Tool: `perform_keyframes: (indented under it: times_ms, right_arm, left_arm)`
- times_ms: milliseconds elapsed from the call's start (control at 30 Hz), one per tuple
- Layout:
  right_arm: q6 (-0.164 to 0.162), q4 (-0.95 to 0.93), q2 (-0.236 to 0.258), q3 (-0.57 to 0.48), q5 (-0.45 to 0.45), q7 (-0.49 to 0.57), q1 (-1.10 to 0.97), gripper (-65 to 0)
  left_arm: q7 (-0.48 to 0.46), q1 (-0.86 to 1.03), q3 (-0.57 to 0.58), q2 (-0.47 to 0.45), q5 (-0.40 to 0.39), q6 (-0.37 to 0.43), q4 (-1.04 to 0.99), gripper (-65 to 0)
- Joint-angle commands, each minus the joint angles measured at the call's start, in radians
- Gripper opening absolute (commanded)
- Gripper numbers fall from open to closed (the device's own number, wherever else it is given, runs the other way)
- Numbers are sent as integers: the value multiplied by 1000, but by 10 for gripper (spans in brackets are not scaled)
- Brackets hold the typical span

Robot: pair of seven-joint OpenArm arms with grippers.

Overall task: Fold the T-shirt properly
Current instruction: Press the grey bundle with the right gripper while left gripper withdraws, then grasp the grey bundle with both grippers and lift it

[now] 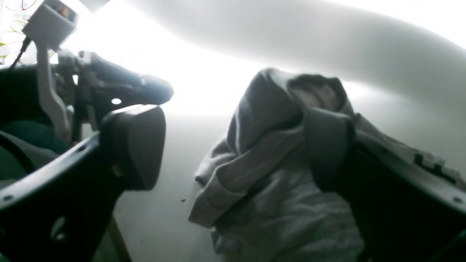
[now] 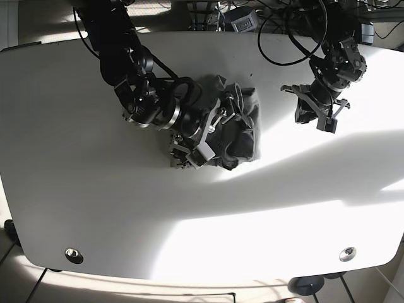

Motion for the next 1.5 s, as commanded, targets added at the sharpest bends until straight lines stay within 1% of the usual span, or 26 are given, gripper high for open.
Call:
perform_keyframes:
  times_ms: [33, 67, 133, 200, 233, 300, 333, 367, 400, 433, 500, 633, 767, 833, 900, 933, 1000, 1067, 1100, 1167, 1233, 1267, 1300, 1367, 1400, 1500]
  right_arm:
    - [6, 49, 4, 5, 13, 28, -14, -75]
    - [6, 60, 17, 21, 11, 29, -29, -75]
    - [11, 65, 14, 81, 13, 29, -74, -75]
    - [11, 65, 17, 107, 13, 29, -115, -78]
    - [11, 65, 18, 105, 11, 29, -126, -89]
    - [11, 61, 24, 102, 11, 29, -150, -184]
    - [13, 57, 23, 101, 11, 29, -161, -254]
    - [13, 45, 21, 73, 8, 29, -169, -347]
    - [13, 23, 21, 28, 8, 29, -163, -417]
    - [13, 6, 21, 1, 8, 29, -147, -434]
    - [13, -43, 12, -57, 8, 32, -130, -433]
    - [13, -189, -63, -104, 6, 72, -107, -433]
    - [13, -268, -92, -202, 6, 74, -46, -433]
    - [11, -287, -123, -254, 6, 74, -20, -433]
    - [8, -252, -126, -257, 11, 74, -20, -434]
    - [3, -189, -118, -257, 11, 74, -25, -434]
    - [2, -104, -71, -254, 11, 72, -41, -436]
    - [0, -32, -32, -197, 13, 74, -52, -439]
    - [0, 3, -14, -119, 13, 74, -75, -441]
    - [3, 25, -12, 62, 13, 74, -104, -441]
    - [10, 12, -12, 242, 6, 72, -92, -449]
    - [11, -8, -11, 283, 6, 69, -72, -474]
    - [11, -35, -5, 305, 6, 68, -41, -522]
    - [13, -123, 37, 302, 8, 68, 26, -614]
    - [13, -189, 52, 269, 6, 72, 80, -625]
    - [13, -336, 54, 243, -26, 118, 164, -625]
  left_arm:
    - [-21, -12, -81, -14, -12, -2, 12, -618]
    - [-21, -12, -116, -31, -10, -2, 9, -617]
    - [-26, -12, -141, -82, -13, -12, -28, -617]
    - [-27, -9, -141, -132, -10, -90, -41, -617]
    - [-27, -9, -141, -132, -9, -103, -41, -617]
    - [-24, -9, -139, -129, -9, -103, -35, -615]
    - [-22, -9, -136, -128, -9, -103, -35, -615]
    - [-22, -9, -113, -128, -9, -103, -35, -615]
    - [-22, -9, -86, -128, -9, -103, -35, -615]
    - [-22, -9, -70, -128, -9, -103, -35, -615]
    - [-26, -9, -47, -128, -9, -103, -37, -615]
    - [-22, -7, -39, -128, -10, -103, -34, -615]
    - [-21, 11, -41, -128, -9, -103, 24, -615]
    - [-21, 21, -39, -128, -9, -103, 48, -615]
    - [-21, 21, -39, -128, -9, -103, 51, -615]
    - [-21, 21, -39, -128, -9, -103, 51, -615]
    - [-21, 21, -36, -129, -9, -103, 51, -615]
    - [-21, 21, 16, -131, -9, -103, 52, -615]
    - [-22, 21, 68, -132, -9, -103, 57, -615]
    - [-22, 21, 166, -125, -12, -103, 71, -615]
    - [-22, 21, 309, -73, -9, -103, 71, -615]
    - [-21, 21, 347, -56, -9, -103, 71, -615]
    - [-21, 21, 386, -36, -7, -103, 71, -615]
    - [-21, 21, 455, -11, -6, -103, 66, -615]
    - [-21, 21, 488, -7, -6, -103, 64, -615]
    - [-21, 31, 519, 13, -7, -90, 61, -615]
